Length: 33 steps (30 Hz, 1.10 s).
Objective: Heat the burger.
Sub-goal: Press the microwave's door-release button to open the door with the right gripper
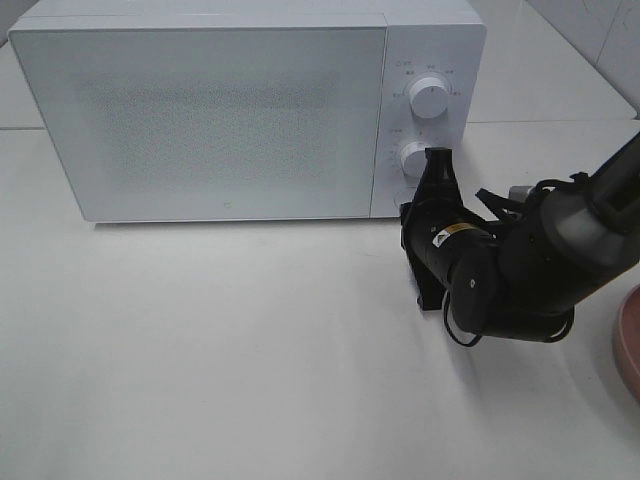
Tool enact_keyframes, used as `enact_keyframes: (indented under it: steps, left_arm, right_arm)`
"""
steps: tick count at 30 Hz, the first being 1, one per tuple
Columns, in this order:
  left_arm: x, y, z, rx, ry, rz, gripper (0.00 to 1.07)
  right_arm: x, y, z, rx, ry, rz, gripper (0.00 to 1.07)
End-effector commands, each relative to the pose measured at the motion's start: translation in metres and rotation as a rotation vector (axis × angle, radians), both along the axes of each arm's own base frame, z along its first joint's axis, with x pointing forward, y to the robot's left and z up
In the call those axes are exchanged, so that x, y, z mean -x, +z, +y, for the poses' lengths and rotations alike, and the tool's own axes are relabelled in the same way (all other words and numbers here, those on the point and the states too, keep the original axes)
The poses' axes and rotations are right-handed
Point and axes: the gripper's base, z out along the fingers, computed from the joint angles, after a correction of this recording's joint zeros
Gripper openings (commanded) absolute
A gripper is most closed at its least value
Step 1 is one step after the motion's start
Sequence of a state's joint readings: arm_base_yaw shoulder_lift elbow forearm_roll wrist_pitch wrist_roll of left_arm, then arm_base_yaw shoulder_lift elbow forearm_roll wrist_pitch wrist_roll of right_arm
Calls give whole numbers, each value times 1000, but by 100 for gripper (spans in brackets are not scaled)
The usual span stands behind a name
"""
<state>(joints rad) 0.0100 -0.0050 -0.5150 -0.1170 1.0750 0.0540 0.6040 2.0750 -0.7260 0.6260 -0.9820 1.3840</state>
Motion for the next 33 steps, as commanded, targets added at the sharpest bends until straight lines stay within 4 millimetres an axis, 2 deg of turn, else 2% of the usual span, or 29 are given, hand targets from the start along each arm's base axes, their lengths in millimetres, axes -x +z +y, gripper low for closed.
enact_keyframes:
  steps: [1, 10, 24, 33]
  left_arm:
    - [3, 1, -1, 9, -9, -27, 100]
    - [3, 1, -1, 9, -9, -27, 100]
    - [3, 1, -1, 9, -9, -27, 100]
    - [3, 1, -1, 9, -9, -27, 100]
  right_arm:
    - [-11, -1, -2, -6, -11, -5, 0]
    - [-25, -11, -1, -4, -27, -5, 0]
    - [-30, -10, -5, -2, -53, -20, 0]
    - [-45, -6, 2, 13, -65, -87, 0]
